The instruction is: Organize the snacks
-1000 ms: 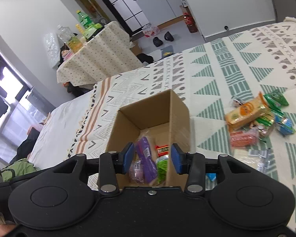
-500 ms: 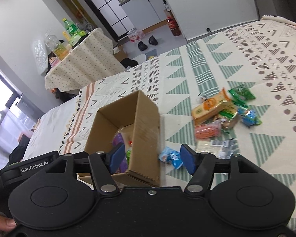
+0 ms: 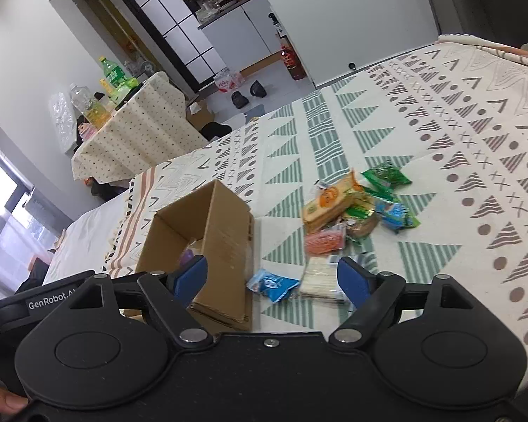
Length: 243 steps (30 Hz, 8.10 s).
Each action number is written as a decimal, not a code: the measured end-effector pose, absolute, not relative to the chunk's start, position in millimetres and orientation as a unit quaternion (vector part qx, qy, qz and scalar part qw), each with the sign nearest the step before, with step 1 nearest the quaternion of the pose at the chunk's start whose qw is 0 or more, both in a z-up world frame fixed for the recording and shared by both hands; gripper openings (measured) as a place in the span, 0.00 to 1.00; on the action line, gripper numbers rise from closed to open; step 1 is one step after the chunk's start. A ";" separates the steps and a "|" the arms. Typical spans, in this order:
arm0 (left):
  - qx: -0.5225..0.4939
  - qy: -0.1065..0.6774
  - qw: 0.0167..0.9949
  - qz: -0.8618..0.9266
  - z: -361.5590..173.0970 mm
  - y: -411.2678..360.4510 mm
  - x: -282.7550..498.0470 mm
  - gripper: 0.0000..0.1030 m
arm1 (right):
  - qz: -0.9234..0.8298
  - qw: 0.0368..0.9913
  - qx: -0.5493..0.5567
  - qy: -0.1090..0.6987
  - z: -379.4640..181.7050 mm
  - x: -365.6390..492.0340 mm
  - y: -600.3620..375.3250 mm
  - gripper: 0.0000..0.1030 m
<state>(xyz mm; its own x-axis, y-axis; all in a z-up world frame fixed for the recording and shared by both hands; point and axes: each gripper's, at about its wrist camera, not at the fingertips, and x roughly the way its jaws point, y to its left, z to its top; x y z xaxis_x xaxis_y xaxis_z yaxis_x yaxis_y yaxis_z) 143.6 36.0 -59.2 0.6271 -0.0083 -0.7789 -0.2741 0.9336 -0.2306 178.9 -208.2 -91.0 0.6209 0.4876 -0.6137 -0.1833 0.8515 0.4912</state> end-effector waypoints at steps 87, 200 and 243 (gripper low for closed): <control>-0.097 0.519 0.849 0.025 -174.5 -78.1 255.8 0.51 | 0.154 0.840 0.270 0.444 -210.2 279.0 -292.2 0.71; -0.216 0.424 0.870 0.126 -64.3 131.5 157.3 0.88 | 0.234 0.882 0.180 0.368 -82.0 229.0 -123.6 0.56; -0.130 0.447 0.883 0.056 -73.0 -10.3 178.5 1.00 | 0.168 0.894 0.203 0.362 -113.2 208.0 -260.9 0.91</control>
